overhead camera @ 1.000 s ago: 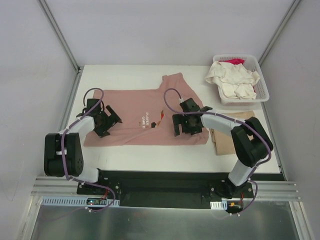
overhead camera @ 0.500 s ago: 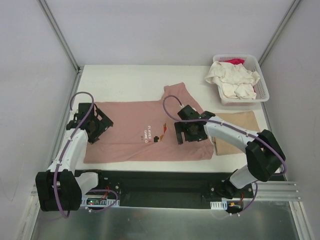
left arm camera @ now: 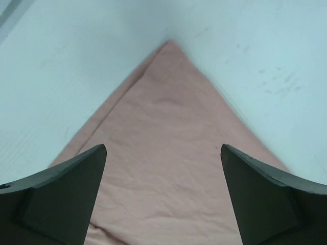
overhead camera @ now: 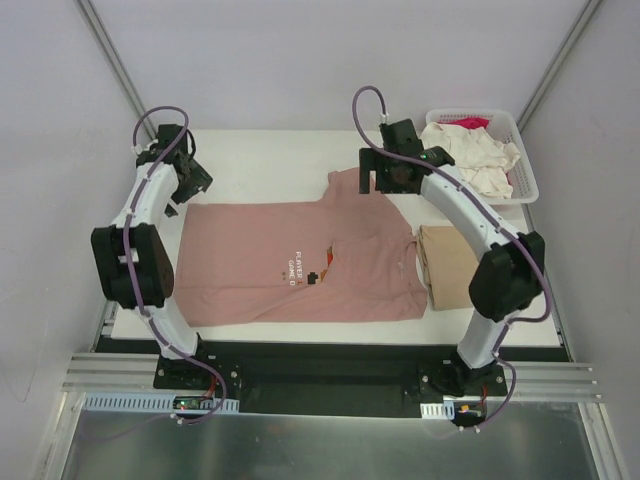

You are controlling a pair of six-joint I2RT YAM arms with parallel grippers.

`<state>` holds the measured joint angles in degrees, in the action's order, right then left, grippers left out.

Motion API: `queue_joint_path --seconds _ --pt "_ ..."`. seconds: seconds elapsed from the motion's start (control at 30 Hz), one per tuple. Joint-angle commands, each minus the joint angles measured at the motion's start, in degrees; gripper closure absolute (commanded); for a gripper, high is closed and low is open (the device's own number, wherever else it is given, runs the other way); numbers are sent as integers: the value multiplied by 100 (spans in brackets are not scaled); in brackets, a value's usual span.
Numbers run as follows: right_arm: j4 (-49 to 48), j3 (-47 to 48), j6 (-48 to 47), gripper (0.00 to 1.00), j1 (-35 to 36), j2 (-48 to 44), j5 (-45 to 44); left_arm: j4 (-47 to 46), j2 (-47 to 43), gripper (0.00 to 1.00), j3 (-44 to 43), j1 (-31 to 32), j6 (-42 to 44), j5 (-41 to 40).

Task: Fold and stack the t-shirts
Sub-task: Grap the side of the flattened tshirt furthest away from the robot with both arms

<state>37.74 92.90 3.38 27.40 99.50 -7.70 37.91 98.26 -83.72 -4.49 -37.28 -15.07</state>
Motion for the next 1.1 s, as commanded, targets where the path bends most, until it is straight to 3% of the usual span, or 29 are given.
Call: queue_joint_path --seconds 0.0,0.2,0.4,0.63,0.8,0.97,1.07 --pt "-56 1228 -610 3 -217 928 506 761 957 8 -1162 -210 186 -567" --pt "50 3335 -1293 4 -437 2695 709 1253 2284 21 -2621 -333 361 -558" --pt "-705 4007 -1560 4 -674 3909 1008 1552 3181 29 -3545 -386 388 -629" --pt "-1033 4507 -1358 3 -788 4761 1297 1597 3542 34 -3528 -412 397 -400" --pt "-1137 4544 -1015 3 -911 4789 1263 1605 3630 40 -3317 -412 432 -374" --pt "-953 4491 -470 3 -1026 4912 2227 1605 3718 55 -3168 -412 458 -181" --pt "-768 4377 -601 2 -1008 4851 2274 1614 3718 61 -3089 -412 484 -154"
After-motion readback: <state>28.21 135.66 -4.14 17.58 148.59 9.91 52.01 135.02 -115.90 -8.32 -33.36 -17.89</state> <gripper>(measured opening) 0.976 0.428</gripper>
